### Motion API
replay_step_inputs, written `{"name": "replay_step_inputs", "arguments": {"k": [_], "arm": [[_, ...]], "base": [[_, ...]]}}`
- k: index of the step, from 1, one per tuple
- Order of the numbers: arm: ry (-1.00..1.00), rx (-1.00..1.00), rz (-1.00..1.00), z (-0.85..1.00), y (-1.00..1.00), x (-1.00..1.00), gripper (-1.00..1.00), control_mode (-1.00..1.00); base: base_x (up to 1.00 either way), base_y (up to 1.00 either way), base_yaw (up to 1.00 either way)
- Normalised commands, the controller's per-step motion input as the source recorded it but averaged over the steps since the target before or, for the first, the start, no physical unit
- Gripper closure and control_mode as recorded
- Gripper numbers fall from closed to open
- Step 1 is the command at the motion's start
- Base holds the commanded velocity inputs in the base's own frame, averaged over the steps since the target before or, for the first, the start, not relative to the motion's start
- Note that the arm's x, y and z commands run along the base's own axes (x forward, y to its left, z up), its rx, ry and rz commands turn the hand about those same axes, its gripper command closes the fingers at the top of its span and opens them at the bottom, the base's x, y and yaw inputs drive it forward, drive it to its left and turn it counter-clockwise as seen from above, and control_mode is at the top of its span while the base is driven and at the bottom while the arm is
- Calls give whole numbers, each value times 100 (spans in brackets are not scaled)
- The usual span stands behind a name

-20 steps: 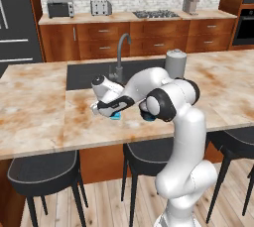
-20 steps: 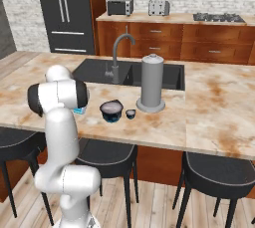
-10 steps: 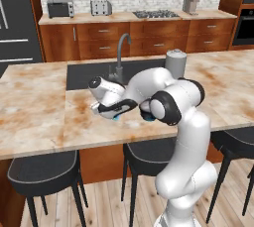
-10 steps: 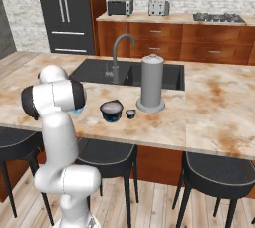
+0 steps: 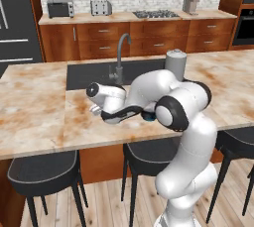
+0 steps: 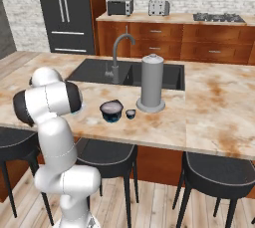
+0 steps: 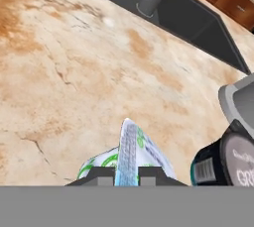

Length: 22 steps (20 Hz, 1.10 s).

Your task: Stack the yogurt containers by placing the smaller containers on top of the larger containers.

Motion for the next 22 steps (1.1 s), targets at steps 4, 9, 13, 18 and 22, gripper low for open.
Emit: {"name": "replay_step_inputs", "arguments": {"k": [4,9,13,18,22], "arm": [[-3,-6,-6,27,-7,-14,100,-100],[-1,-6,-7,24,-14,-13,100,-100],[0,-7,-6,25,-17,-8,100,-100],[0,-9,-4,28,-11,-6,100,-100],[0,-11,-3,25,-9,-7,100,-100]], "base": [[0,0,0],[0,0,0],[0,0,0],[0,0,0],[0,0,0]]}}
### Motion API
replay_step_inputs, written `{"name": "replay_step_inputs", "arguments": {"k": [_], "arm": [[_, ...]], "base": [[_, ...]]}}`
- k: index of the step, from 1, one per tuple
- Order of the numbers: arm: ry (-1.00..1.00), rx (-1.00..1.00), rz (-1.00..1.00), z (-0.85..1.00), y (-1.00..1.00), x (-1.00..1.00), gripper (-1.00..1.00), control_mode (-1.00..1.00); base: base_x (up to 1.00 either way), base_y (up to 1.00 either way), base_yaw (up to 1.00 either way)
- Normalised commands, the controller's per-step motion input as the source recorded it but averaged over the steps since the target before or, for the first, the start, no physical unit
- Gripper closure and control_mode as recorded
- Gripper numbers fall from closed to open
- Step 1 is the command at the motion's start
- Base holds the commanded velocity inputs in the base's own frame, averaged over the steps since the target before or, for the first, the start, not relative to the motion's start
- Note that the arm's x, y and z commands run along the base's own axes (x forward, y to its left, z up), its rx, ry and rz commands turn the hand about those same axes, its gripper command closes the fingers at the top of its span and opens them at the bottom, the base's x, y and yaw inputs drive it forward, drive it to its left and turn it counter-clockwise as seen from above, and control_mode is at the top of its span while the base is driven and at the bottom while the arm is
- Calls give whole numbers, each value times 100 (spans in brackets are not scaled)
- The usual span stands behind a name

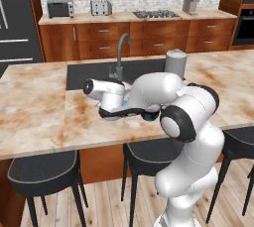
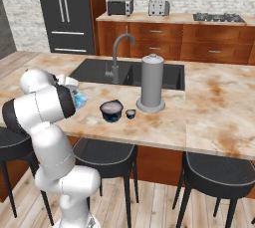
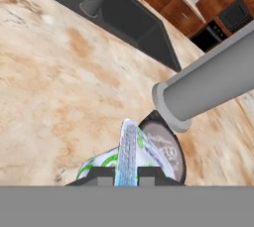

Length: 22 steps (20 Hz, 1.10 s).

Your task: Stack the yogurt containers by placing the smaller containers on top of the larger containers.

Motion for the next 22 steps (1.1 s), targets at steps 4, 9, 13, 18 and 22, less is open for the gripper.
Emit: {"name": "replay_step_inputs", "arguments": {"k": [4,9,13,18,22], "arm": [[0,-10,-3,20,-14,-15,100,-100],[0,-9,-2,18,-17,-19,100,-100],[0,-9,-2,20,-17,-23,100,-100],[-1,-6,-1,24,-15,-22,100,-100],[0,-2,0,28,-16,-23,100,-100]], "base": [[0,0,0],[0,0,0],[0,0,0],[0,0,0],[0,0,0]]}}
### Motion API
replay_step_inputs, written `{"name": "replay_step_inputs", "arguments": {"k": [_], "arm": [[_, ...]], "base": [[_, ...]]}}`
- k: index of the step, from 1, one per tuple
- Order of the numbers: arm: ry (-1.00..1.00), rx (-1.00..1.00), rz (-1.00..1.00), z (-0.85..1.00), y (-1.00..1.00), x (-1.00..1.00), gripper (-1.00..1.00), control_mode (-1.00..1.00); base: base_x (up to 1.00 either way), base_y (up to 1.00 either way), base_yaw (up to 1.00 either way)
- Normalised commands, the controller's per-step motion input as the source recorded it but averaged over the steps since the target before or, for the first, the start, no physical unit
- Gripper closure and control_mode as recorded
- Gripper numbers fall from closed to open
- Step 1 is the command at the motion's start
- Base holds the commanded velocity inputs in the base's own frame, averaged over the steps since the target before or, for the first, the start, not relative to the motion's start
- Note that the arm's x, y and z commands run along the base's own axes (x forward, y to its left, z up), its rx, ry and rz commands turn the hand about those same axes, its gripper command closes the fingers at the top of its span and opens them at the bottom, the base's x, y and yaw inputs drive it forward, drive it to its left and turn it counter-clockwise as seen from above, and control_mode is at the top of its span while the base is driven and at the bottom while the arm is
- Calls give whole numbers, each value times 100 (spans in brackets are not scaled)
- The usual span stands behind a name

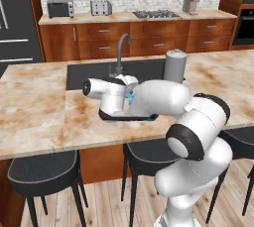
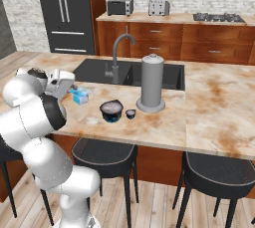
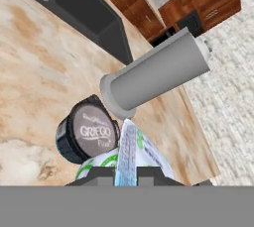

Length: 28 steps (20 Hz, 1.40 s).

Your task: Stack the yogurt containers by placing the smaller containers on top of the larger containers.

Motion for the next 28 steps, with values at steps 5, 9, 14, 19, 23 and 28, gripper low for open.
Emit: {"name": "replay_step_inputs", "arguments": {"k": [5,9,14,19,23,28], "arm": [[0,-2,0,24,-25,-26,100,-100],[0,-1,-1,14,-29,-28,100,-100],[0,-1,0,4,-26,-28,100,-100],[0,-1,1,0,-23,-18,100,-100],[-3,0,6,3,-25,-13,100,-100],[-3,0,9,2,-26,-6,100,-100]], "base": [[0,0,0],[0,0,0],[0,0,0],[0,0,0],[0,0,0],[0,0,0]]}}
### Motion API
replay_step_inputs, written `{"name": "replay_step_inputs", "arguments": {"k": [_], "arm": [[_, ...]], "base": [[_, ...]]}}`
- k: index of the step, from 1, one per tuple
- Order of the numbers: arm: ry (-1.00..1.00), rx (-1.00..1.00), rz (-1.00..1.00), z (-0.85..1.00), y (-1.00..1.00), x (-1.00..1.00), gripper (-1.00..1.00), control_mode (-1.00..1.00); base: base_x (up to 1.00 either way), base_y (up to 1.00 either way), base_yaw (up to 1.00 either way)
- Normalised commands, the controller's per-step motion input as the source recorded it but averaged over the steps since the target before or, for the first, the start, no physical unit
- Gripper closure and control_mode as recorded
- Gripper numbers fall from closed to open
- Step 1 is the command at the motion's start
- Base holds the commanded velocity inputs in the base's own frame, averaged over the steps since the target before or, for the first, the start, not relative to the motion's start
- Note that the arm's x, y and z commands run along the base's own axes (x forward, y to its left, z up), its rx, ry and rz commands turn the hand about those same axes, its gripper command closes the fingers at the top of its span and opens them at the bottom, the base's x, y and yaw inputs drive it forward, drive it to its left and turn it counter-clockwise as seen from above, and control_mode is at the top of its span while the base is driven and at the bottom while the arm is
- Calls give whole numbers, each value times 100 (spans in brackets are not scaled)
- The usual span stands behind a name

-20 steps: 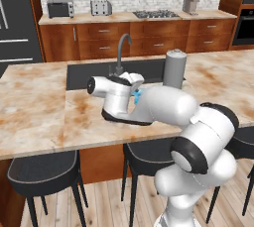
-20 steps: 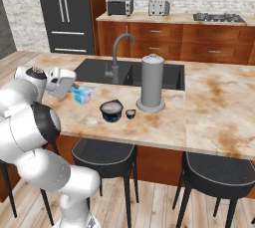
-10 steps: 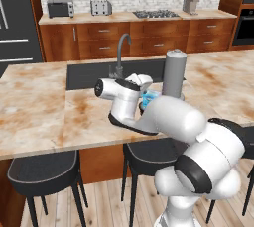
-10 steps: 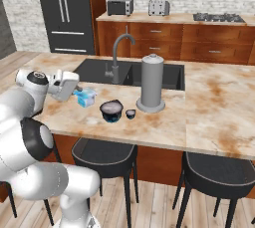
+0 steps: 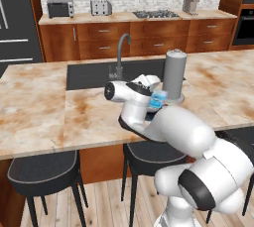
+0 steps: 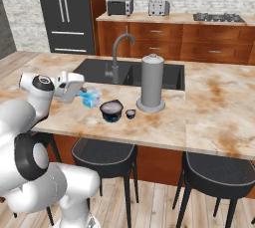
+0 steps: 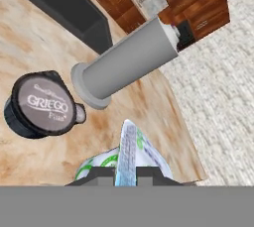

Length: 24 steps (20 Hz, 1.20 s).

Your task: Stack the yogurt containers by placing the smaller containers on top of the larger containers.

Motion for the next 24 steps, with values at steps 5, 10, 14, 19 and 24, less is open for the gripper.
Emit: {"name": "replay_step_inputs", "arguments": {"k": [5,10,14,19,24], "arm": [[-1,0,9,0,-23,-5,100,-100],[0,0,10,0,-15,0,100,-100],[2,0,10,-2,-11,0,100,-100],[2,-1,8,-11,-3,2,100,-100],[0,0,4,-11,0,14,100,-100]], "base": [[0,0,0],[0,0,0],[0,0,0],[0,0,0],[0,0,0]]}}
